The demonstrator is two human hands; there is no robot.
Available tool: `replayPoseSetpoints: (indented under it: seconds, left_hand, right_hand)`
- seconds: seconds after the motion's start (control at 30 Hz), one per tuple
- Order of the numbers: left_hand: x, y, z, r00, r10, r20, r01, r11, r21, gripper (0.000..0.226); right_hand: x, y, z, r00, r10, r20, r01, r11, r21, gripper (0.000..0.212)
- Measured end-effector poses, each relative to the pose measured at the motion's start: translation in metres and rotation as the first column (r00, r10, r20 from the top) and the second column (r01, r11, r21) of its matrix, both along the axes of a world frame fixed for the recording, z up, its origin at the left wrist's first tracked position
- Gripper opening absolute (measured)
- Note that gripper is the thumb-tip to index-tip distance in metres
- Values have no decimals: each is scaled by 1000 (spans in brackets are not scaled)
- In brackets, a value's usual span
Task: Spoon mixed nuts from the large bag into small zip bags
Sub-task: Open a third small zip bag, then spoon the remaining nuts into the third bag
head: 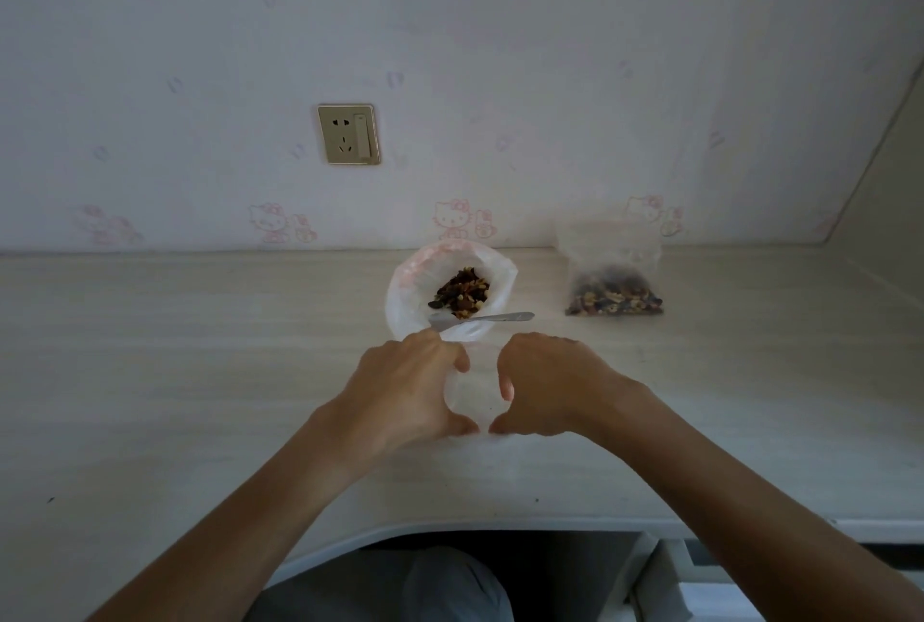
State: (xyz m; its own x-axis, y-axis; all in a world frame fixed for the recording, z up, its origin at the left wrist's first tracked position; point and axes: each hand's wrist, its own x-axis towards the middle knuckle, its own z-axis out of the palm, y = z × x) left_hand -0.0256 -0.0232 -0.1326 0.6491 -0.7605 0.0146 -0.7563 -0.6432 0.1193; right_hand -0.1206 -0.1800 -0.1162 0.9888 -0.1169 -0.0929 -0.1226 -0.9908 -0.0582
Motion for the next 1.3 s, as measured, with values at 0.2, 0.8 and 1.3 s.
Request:
replayPoseSetpoints:
  seconds: [0.2,0.8,1.3]
  left_hand:
    - [14,11,-19,985,-22,-173,17,999,-32,78]
    - [24,12,-45,941,-100,-324,-44,911,-409,82]
    - [29,15,-30,970,-128,-206,-88,608,-789,11]
  right_hand:
    - [-7,-18,-22,1000,3,27,-6,993,115,49]
    - [1,-43,-47,987,-84,135,19,905,424,34]
    - [18,-58,-35,772,-430,468,-115,631,767,6]
